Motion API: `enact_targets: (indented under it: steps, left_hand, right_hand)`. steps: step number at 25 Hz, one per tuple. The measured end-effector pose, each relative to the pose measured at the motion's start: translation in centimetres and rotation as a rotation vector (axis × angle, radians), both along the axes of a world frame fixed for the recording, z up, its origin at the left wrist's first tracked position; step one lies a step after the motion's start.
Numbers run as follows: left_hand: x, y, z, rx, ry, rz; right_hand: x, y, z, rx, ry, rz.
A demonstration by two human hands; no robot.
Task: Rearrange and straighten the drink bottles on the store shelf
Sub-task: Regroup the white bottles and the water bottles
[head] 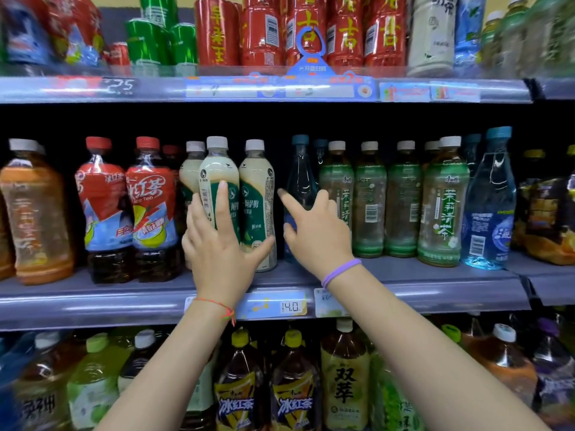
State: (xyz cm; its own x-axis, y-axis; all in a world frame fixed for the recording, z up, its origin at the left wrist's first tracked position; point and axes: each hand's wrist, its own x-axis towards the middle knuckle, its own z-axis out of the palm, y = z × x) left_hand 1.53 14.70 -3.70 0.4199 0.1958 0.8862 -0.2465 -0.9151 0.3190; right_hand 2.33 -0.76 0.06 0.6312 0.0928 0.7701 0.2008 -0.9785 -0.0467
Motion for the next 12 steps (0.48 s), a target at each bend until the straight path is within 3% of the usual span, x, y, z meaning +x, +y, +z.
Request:
enact_targets:
  steps: [2,5,12]
  left_hand:
    - [0.2,-0.1,0.0,0.004,-0.003,0.001]
    - [0.1,-0.2,0.0,-0.015,-0.030,-0.031]
    - [-0.4,0.0,-0.1,-0.068,-0.086,-0.160]
  right_hand:
    - [0.9,0.4,0.2,-0.125,0.081,-0.126]
    - [1.4,0.8,0.8,-0.141,0.067,-0.186]
    - [0.5,0.2,-0.6,0.051,-0.250,-0.113]
